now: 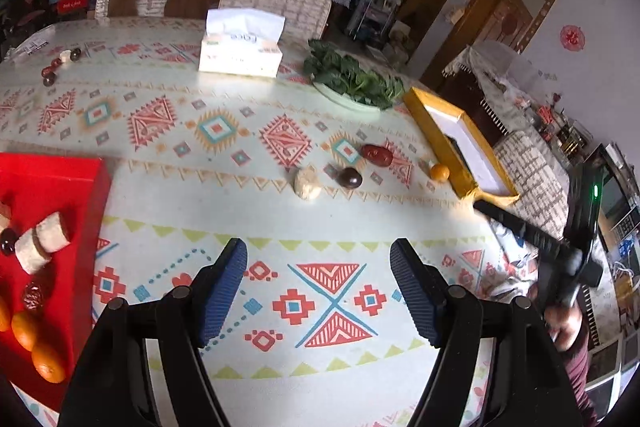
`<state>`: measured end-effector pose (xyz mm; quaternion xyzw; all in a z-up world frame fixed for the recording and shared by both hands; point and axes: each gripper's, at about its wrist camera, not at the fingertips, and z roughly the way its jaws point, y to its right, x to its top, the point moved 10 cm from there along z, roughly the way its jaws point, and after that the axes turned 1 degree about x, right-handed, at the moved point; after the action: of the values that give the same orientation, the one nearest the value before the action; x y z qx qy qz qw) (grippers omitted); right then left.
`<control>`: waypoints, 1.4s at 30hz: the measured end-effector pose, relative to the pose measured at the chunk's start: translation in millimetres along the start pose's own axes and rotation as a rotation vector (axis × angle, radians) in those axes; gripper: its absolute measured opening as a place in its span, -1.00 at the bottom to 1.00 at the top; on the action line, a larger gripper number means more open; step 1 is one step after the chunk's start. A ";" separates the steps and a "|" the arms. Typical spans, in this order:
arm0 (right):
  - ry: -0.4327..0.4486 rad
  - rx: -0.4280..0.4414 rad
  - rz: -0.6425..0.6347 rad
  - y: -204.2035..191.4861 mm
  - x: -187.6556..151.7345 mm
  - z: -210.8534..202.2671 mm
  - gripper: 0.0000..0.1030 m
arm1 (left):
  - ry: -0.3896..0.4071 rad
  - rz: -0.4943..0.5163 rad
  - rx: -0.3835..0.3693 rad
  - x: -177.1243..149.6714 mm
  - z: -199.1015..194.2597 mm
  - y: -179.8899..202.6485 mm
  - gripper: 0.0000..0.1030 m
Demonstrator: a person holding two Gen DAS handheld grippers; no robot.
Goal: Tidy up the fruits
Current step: 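Move both open tools back to the remaining fruit, then grasp a dark red date with the right tool while the left tool grasps a yam chunk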
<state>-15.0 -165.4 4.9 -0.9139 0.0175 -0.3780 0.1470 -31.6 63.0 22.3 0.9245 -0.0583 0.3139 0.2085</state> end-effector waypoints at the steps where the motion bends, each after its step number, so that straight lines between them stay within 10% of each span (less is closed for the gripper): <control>1: -0.003 0.008 0.006 -2.1 6.4 7.5 0.14 | -0.007 0.001 0.006 -1.8 2.6 -1.9 0.43; 16: -0.084 -0.003 0.056 -1.8 52.5 138.6 0.14 | -0.082 -0.064 0.062 -5.6 47.1 -48.1 0.43; 26: -0.108 0.012 -0.011 -15.8 40.9 158.3 0.13 | -0.128 0.001 0.039 -0.7 94.5 -21.0 0.43; 29: -0.112 0.007 -0.029 -19.6 39.9 159.9 -0.25 | -0.118 0.032 0.034 4.9 105.6 -10.4 0.43; 34: -0.120 0.029 -0.009 -20.1 38.3 158.9 -0.31 | -0.059 0.106 0.083 21.5 120.7 -1.0 0.42; 42: -0.088 0.069 0.041 -13.8 46.5 143.1 -0.33 | -0.059 0.159 0.126 31.8 148.9 3.2 0.07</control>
<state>116.8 -122.4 -55.4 -0.9235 0.0166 -0.3346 0.1869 75.7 -2.1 -63.9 0.9370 -0.1175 0.3053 0.1226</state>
